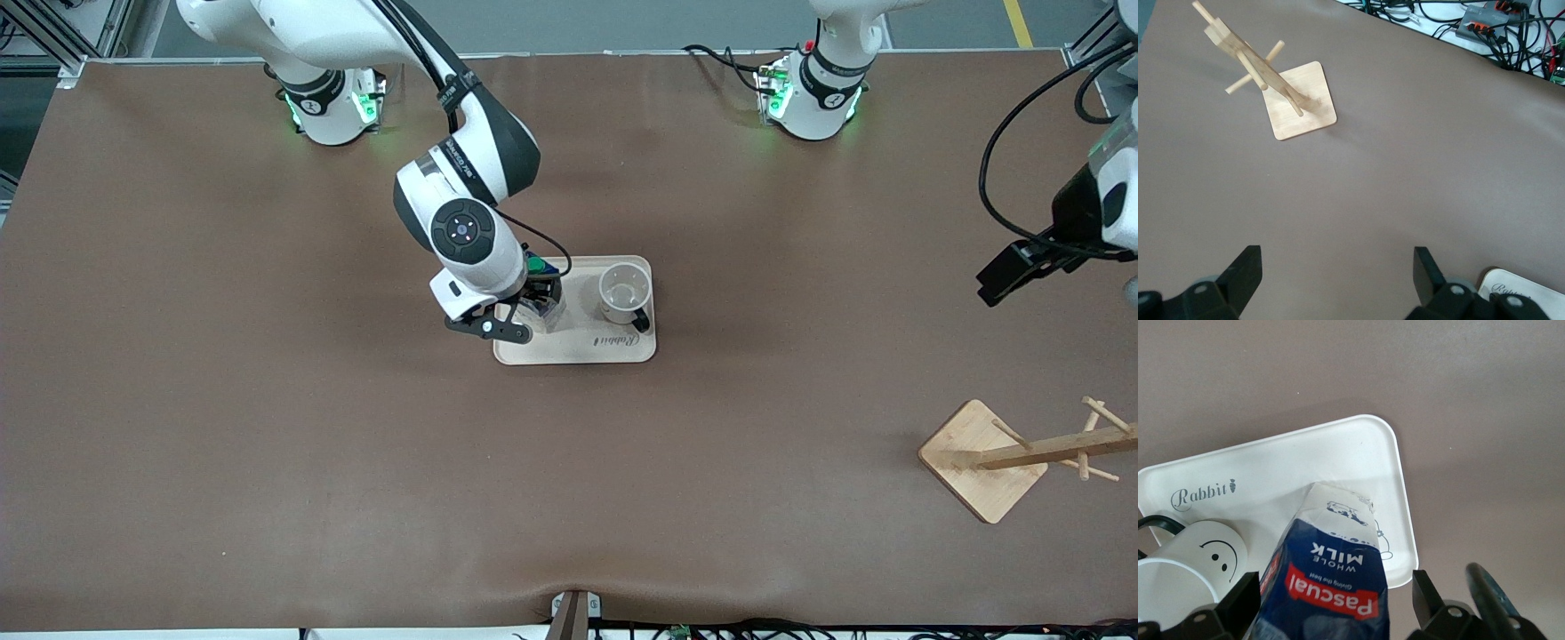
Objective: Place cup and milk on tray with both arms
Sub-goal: 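Set the milk carton on the tray and open the right gripper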
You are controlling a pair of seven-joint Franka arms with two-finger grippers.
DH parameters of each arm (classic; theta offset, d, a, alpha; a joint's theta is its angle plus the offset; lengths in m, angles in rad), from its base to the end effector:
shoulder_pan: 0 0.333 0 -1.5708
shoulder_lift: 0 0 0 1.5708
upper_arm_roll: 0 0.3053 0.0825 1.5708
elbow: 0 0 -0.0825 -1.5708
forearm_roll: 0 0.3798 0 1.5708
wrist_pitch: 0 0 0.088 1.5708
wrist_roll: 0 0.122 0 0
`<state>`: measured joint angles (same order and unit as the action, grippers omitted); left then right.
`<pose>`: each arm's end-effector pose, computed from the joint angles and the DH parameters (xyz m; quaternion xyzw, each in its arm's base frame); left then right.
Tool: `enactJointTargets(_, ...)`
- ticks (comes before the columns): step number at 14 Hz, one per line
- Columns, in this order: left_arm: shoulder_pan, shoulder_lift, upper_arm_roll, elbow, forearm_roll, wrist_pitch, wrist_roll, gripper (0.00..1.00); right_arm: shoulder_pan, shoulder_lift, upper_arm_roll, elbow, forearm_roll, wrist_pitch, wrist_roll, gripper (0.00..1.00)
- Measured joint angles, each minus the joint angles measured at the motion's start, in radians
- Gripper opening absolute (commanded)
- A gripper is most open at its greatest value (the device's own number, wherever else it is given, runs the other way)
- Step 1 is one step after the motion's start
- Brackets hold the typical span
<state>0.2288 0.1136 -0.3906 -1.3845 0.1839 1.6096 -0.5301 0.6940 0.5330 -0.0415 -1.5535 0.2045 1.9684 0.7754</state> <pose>0.5858 -0.0592 0.6312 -0.9781 -0.1866 -0.0799 0.0460 0.5215 0.4227 0.3083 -0.9896 0.1037 0.0971 0.0230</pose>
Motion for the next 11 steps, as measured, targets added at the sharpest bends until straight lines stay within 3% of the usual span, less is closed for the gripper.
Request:
enactJointTargets(6, -0.120, -0.086, 0.231, -0.013, -0.089, -0.105, 0.224, 1.00, -0.002, -0.002, -0.012, 0.054, 0.000, -0.014, 0.001, 1.00)
enactJointTargets(9, -0.168, -0.118, 0.351, -0.056, -0.173, -0.116, 0.323, 1.00, -0.059, -0.005, -0.027, 0.169, -0.003, -0.164, 0.002, 1.00)
enactJointTargets(11, -0.185, -0.140, 0.388, -0.073, -0.183, -0.116, 0.358, 1.00, -0.135, -0.008, -0.028, 0.237, -0.003, -0.210, -0.001, 1.00)
